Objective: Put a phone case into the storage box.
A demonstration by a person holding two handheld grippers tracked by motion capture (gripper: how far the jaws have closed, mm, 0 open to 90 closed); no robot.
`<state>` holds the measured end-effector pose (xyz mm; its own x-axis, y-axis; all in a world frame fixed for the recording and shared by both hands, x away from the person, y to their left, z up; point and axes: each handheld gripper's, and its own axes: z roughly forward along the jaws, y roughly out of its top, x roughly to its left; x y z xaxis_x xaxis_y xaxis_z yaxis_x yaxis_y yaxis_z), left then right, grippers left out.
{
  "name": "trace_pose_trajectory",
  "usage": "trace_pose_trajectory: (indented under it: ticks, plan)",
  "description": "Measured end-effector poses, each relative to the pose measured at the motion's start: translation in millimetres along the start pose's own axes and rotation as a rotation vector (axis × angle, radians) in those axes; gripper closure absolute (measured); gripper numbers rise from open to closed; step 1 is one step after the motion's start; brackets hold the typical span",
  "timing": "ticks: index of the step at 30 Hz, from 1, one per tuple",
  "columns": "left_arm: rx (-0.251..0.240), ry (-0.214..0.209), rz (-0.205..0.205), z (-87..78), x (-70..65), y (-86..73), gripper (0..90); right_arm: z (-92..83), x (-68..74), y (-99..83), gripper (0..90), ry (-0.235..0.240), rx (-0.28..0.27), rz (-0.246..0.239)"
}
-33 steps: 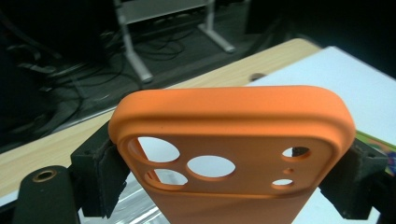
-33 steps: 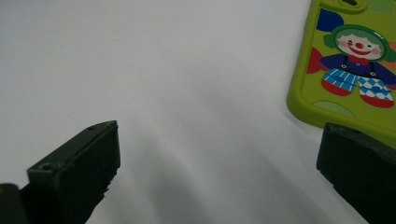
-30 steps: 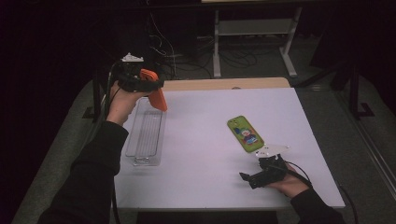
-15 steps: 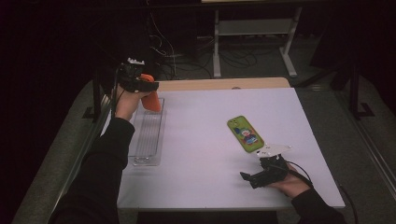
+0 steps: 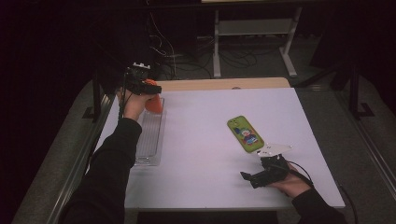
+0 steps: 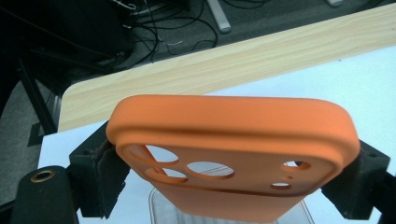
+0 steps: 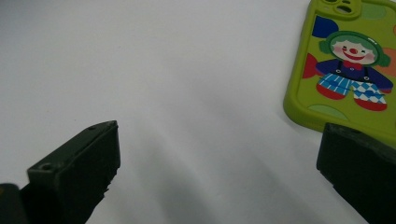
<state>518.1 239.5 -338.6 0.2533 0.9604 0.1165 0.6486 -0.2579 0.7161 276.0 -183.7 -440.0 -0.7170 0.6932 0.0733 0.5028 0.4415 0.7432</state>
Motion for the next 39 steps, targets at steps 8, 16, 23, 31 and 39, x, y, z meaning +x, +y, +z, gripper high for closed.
trace_pose_trajectory:
  ticks: [8,16,23,31,39]
  plan:
    - [0.025,0.008,-0.013,7.1,-0.6,-5.6,13.8,-0.4,0.9,0.4,0.0,0.002,0.001,0.013]
    - [0.000,0.012,-0.021,12.7,-2.0,-9.9,13.4,0.2,0.7,0.4,0.0,0.004,0.003,0.007]
    - [-0.023,-0.006,-0.039,18.1,-2.3,-9.5,12.4,0.9,0.9,0.4,0.0,0.007,0.003,0.003]
    - [-0.051,-0.013,-0.047,20.7,0.6,-9.5,4.1,0.8,0.7,0.4,0.0,0.009,0.004,0.007]
    - [-0.084,-0.016,-0.049,11.6,7.6,-8.8,0.7,0.8,0.7,0.5,0.0,0.010,0.005,0.010]
